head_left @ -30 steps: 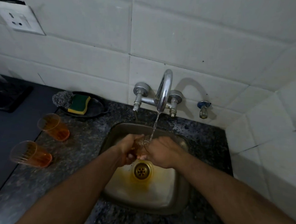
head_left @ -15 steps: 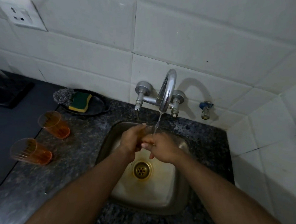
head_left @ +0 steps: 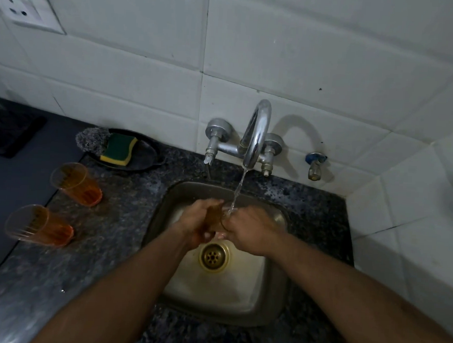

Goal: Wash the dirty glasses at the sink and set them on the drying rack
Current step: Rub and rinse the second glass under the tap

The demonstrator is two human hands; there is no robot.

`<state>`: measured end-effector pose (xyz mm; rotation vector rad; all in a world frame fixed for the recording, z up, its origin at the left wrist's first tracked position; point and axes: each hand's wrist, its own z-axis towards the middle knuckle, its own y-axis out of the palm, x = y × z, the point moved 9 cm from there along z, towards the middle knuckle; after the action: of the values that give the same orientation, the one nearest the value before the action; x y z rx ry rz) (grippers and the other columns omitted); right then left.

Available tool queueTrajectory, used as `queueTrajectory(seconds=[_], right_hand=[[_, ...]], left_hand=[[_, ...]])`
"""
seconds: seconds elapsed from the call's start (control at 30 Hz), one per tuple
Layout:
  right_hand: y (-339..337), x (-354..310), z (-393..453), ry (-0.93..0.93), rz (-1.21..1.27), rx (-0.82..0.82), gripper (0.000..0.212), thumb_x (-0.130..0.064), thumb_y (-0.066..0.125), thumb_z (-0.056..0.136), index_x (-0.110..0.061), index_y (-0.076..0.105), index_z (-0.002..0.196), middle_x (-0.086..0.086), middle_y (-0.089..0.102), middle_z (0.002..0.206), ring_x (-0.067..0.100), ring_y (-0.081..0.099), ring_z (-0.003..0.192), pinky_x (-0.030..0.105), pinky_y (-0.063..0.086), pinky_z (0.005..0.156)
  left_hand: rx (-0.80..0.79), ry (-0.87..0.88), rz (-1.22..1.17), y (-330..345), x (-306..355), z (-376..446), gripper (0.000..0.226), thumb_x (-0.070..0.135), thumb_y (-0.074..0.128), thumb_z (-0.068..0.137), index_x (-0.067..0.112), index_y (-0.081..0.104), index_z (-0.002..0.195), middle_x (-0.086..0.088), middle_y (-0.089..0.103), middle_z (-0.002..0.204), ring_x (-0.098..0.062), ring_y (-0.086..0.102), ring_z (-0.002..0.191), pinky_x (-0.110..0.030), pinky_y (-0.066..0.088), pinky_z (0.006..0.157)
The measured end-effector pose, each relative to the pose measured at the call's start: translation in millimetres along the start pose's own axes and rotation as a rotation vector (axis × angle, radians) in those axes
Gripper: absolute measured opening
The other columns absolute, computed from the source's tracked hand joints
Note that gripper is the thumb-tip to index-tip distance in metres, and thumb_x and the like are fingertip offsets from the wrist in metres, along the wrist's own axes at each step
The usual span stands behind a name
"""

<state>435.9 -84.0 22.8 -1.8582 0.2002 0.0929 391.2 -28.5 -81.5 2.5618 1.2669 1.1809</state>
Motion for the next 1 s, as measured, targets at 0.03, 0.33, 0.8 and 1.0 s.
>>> queueTrajectory(seconds=[0.03, 0.33, 0.8, 1.0], right_hand=[[-1.0, 0.0, -1.4, -0.015, -0.156, -0.021, 0.027, -0.044, 0.052, 0.104, -0.022, 0.069, 0.103, 0.001, 0.068, 0.096, 0.021, 0.064, 0.086, 0.031, 0.037, 0.069], [6.9, 23.0, 8.9, 0.166, 0.441, 0.057, 0.017, -0.037, 0.060, 0.102, -0.030, 0.076, 0.101, -0.013, 0.068, 0.089, 0.004, 0.059, 0.079, 0.030, 0.046, 0.075], [4.2, 14.9, 5.0, 0.125, -0.043, -0.016, 0.028, -0.048, 0.057, 0.101, -0.024, 0.065, 0.091, -0.005, 0.057, 0.082, 0.017, 0.060, 0.078, 0.029, 0.037, 0.067], [11.0, 21.5, 7.8, 0.240, 0.182, -0.021, 0.035, -0.055, 0.057, 0.099, -0.023, 0.072, 0.096, -0.008, 0.066, 0.084, 0.012, 0.060, 0.077, 0.033, 0.048, 0.073]], left_hand=[[-0.021, -0.135, 0.136, 0.6, -8.8, -4.1, 0.039, 0.039, 0.052, 0.098, 0.009, 0.068, 0.079, -0.012, 0.063, 0.065, -0.015, 0.046, 0.034, -0.015, 0.026, 0.032], [0.070, 0.201, -0.156, -4.9, 8.1, 7.7, 0.031, 0.042, 0.059, 0.096, 0.018, 0.065, 0.078, 0.001, 0.055, 0.062, -0.011, 0.039, 0.044, -0.022, 0.023, 0.039], [0.110, 0.124, -0.084, -11.5, -0.8, 11.5, 0.036, 0.049, 0.071, 0.090, 0.013, 0.066, 0.085, -0.007, 0.059, 0.068, -0.016, 0.046, 0.042, -0.020, 0.030, 0.039], [0.037, 0.005, -0.179, -1.0, -1.4, 2.7, 0.042, 0.045, 0.051, 0.100, 0.015, 0.065, 0.073, -0.004, 0.060, 0.064, -0.017, 0.051, 0.046, -0.020, 0.036, 0.042]])
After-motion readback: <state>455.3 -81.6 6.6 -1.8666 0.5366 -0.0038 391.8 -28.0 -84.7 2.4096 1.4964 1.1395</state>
